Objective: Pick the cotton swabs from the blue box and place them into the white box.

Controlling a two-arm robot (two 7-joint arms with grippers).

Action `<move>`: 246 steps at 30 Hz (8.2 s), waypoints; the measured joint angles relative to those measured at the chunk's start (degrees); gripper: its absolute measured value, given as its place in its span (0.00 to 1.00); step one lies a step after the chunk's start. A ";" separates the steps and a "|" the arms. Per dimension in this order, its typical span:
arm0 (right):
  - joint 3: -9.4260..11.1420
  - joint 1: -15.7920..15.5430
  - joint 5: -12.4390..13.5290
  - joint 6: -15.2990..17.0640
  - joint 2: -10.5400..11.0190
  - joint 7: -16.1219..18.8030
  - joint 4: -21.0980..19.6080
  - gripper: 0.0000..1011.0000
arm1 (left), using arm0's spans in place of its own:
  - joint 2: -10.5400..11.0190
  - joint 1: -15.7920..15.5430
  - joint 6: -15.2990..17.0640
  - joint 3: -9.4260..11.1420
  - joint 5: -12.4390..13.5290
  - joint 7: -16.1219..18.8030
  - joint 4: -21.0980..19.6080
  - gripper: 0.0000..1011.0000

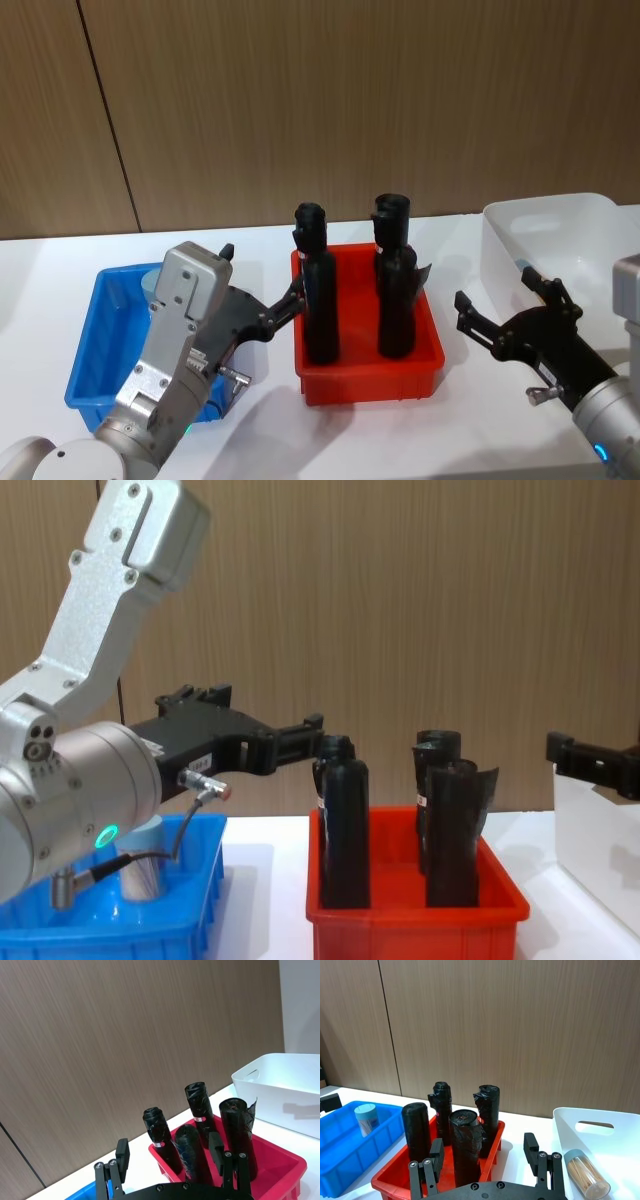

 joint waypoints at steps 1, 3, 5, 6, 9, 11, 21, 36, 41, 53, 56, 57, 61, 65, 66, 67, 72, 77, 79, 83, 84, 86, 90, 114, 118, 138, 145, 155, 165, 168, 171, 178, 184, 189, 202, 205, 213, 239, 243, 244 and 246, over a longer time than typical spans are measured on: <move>0.00 -0.01 0.00 0.00 0.00 0.00 0.00 0.99 | 0.00 0.00 0.00 0.00 0.00 0.00 0.00 0.99; 0.00 0.00 0.00 0.00 0.00 0.01 0.01 0.99 | 0.00 0.00 0.00 0.00 0.00 0.00 0.00 0.99; 0.01 0.01 0.00 0.00 0.00 0.05 0.03 0.99 | 0.00 0.00 0.00 0.00 0.00 -0.01 0.00 0.99; 0.03 0.06 0.01 0.00 -0.02 0.14 0.10 0.99 | 0.00 0.00 0.00 0.00 0.00 -0.01 0.00 0.99; 0.08 0.22 0.03 0.00 -0.05 0.38 0.33 0.99 | 0.00 0.00 0.01 0.00 0.00 -0.01 0.00 0.99; 0.14 0.55 0.08 -0.01 -0.09 0.82 0.75 0.99 | 0.00 0.00 0.00 0.00 0.00 -0.01 0.01 0.99; 0.58 3.42 0.43 -0.08 -0.49 5.14 4.47 0.99 | 0.00 0.00 0.01 0.00 0.00 -0.01 0.00 0.99; 1.23 10.69 1.15 -0.56 -1.63 14.69 14.11 0.99 | 0.00 0.00 0.01 0.00 0.00 -0.01 0.01 0.99; 1.32 12.93 1.36 -1.21 -1.94 18.32 17.54 0.99 | -0.01 0.00 0.01 0.00 -0.01 -0.01 0.00 0.99; 1.27 17.16 1.61 -1.82 -2.50 26.26 24.07 0.99 | 0.00 0.00 0.01 0.00 -0.01 -0.01 0.00 0.99; 1.21 18.36 1.66 -1.79 -2.73 28.16 25.96 0.99 | 0.00 0.00 0.01 0.00 0.00 -0.01 0.01 0.99; 1.20 18.55 1.68 -1.77 -2.76 28.54 26.27 0.99 | 0.00 0.00 0.01 0.00 0.00 -0.01 0.00 0.99; 1.07 20.19 1.94 -1.64 -3.08 30.88 28.86 0.99 | 0.00 0.00 0.01 0.00 0.00 -0.01 0.00 0.99; 0.86 21.57 2.09 -1.57 -3.43 32.52 31.07 0.99 | 0.00 0.00 0.01 0.01 0.00 -0.01 0.00 0.99; 0.81 21.81 2.09 -1.57 -3.50 32.77 31.45 0.99 | 0.00 0.00 0.01 0.00 0.00 -0.01 0.00 0.99; 0.76 22.05 2.09 -1.57 -3.58 33.10 31.83 0.99 | 0.00 0.00 0.01 0.00 0.00 -0.01 0.00 0.99; 0.38 23.91 1.94 -1.66 -4.22 34.29 34.48 0.99 | 0.00 0.00 0.01 0.00 0.00 -0.01 0.00 0.99; 0.05 25.42 1.59 -1.88 -4.75 34.78 36.82 0.99 | 0.00 0.00 0.01 0.00 0.00 -0.01 0.00 0.99; -0.11 26.16 1.31 -2.04 -4.99 34.87 37.82 0.99 | 0.00 0.00 0.01 0.01 0.00 -0.01 0.00 0.99; -0.40 27.44 0.81 -2.27 -5.44 34.88 39.63 0.99 | -0.01 0.00 0.01 0.00 0.00 0.00 0.00 0.99; -0.45 27.67 0.69 -2.36 -5.52 34.87 39.95 0.99 | -0.01 0.00 0.01 0.00 0.00 0.00 0.00 0.99; -0.64 28.43 0.31 -2.55 -5.82 34.77 41.03 0.99 | 0.00 0.00 0.01 0.01 0.00 -0.01 0.00 0.99; -0.96 29.66 -0.44 -2.88 -6.29 34.39 42.75 0.99 | 0.00 0.00 0.01 0.00 0.00 -0.01 0.00 0.99; -2.85 35.77 -3.76 -5.34 -8.81 32.11 52.23 0.99 | 0.00 0.00 0.01 0.00 0.00 -0.01 0.00 0.99; -3.14 36.55 -4.17 -5.74 -9.17 31.81 53.52 0.99 | 0.00 0.00 0.00 0.00 0.00 -0.01 0.00 0.99; -4.05 39.91 -5.40 -7.80 -10.61 30.54 59.32 0.64 | 0.00 0.00 0.01 0.00 0.00 -0.01 0.00 0.99; -4.07 39.68 -5.00 -7.67 -10.52 30.45 58.12 0.54 | 0.00 0.00 0.01 0.01 0.00 -0.01 0.00 0.99; -3.20 36.46 -2.30 -5.77 -9.01 29.73 48.99 0.50 | 0.00 0.00 0.01 0.01 0.00 -0.01 0.00 0.99; -1.51 33.16 0.82 -3.75 -6.97 27.17 38.80 0.50 | 0.00 0.00 0.00 0.01 0.00 -0.01 0.00 0.99; -0.87 32.28 1.67 -3.18 -6.25 26.00 35.95 0.50 | 0.00 0.00 0.01 0.00 0.00 0.00 0.00 0.99; 0.06 31.25 2.54 -2.66 -5.27 24.39 32.56 0.50 | 0.00 0.00 0.00 0.00 0.00 -0.01 0.00 0.99; 1.53 29.91 3.28 -2.15 -3.78 21.54 28.18 0.50 | 0.00 0.00 0.01 0.00 0.00 0.00 0.00 0.99; 2.94 29.03 3.13 -1.78 -2.46 17.72 25.13 0.50 | 0.00 0.00 0.00 0.00 0.00 -0.01 0.00 0.99; 3.77 28.71 2.40 -1.52 -1.70 15.28 24.07 0.50 | 0.00 0.00 0.00 0.00 0.00 -0.01 0.00 0.99; 5.48 28.62 -0.04 0.49 -0.14 10.69 25.24 0.50 | 0.00 0.00 0.00 0.01 0.00 0.00 0.00 0.99; 5.72 28.77 -0.51 1.06 0.05 10.05 26.27 0.50 | 0.00 0.00 0.01 0.00 0.00 -0.01 0.00 0.99; 6.25 29.31 -1.38 2.10 0.41 8.71 29.52 0.50 | 0.00 0.00 0.00 0.00 0.00 -0.01 0.00 0.99; 6.96 32.14 -1.06 4.10 0.16 6.74 41.83 0.50 | 0.00 0.00 0.00 0.00 0.00 0.00 0.00 0.99; 6.84 32.68 -1.04 4.10 -0.03 6.86 43.75 0.50 | 0.00 0.00 0.00 0.01 0.00 0.00 0.00 0.99; 6.82 32.80 -1.04 4.09 -0.07 6.89 44.13 0.50 | 0.00 0.00 0.00 0.01 0.00 0.00 0.00 0.99; 6.77 33.10 -1.03 4.00 -0.16 6.95 44.97 0.50 | 0.00 0.00 0.00 0.00 0.00 -0.01 0.00 0.99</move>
